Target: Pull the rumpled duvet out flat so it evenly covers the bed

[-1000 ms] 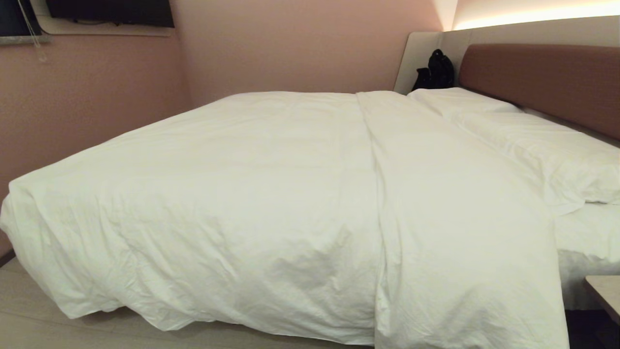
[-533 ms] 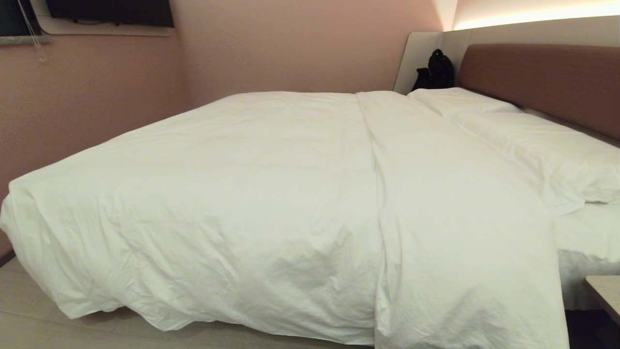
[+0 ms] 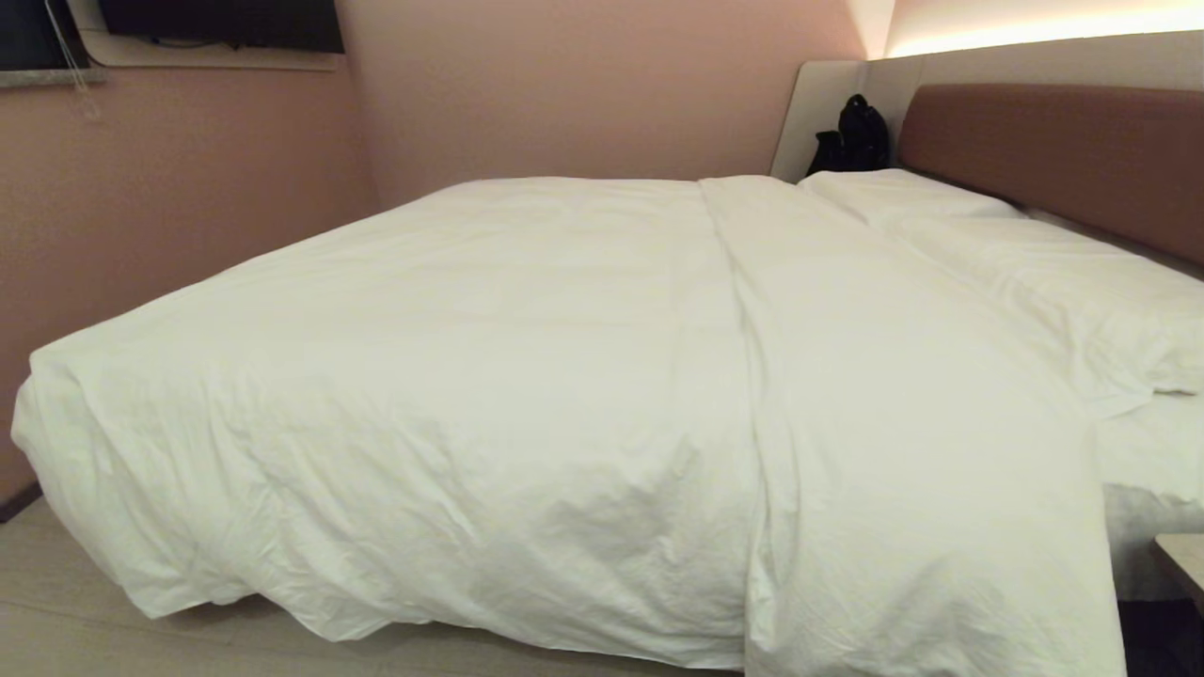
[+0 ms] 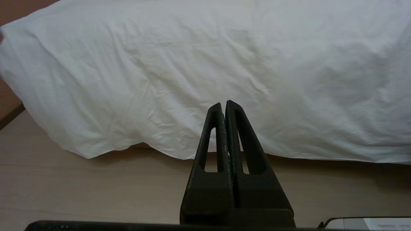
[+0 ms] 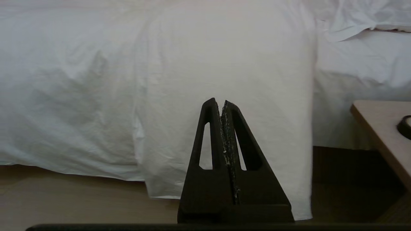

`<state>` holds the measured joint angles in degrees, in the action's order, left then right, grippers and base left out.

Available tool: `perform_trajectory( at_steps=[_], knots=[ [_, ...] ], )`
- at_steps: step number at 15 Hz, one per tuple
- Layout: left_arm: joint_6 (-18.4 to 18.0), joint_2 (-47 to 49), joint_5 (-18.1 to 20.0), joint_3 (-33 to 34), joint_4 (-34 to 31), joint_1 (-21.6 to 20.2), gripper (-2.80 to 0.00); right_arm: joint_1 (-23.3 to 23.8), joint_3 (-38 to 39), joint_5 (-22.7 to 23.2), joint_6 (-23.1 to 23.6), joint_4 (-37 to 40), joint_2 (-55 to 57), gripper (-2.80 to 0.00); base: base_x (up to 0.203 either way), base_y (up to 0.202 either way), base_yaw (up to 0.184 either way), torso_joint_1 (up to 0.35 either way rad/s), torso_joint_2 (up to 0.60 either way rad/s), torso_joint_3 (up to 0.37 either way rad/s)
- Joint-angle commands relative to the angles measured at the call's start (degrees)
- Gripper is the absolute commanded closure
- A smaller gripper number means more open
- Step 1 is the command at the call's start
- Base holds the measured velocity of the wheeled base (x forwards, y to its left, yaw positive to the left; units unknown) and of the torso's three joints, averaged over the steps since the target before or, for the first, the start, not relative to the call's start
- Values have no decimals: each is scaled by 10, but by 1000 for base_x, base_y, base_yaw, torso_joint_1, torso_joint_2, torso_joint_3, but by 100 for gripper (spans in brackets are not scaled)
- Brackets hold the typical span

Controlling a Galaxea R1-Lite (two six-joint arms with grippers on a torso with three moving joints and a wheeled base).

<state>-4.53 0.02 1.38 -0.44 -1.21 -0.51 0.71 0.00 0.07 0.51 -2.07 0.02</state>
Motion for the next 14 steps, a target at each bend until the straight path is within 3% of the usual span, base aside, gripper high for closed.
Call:
perform_trajectory(
  at_steps=[1,14],
  knots=[
    [1,0,0,0,0,0,0,0,0,0,0,0,0,0,0,195,-1,3,0,0],
    [0,0,-1,1,0,0,0,0,0,0,0,0,0,0,0,196,1,2,3,3]
  ],
)
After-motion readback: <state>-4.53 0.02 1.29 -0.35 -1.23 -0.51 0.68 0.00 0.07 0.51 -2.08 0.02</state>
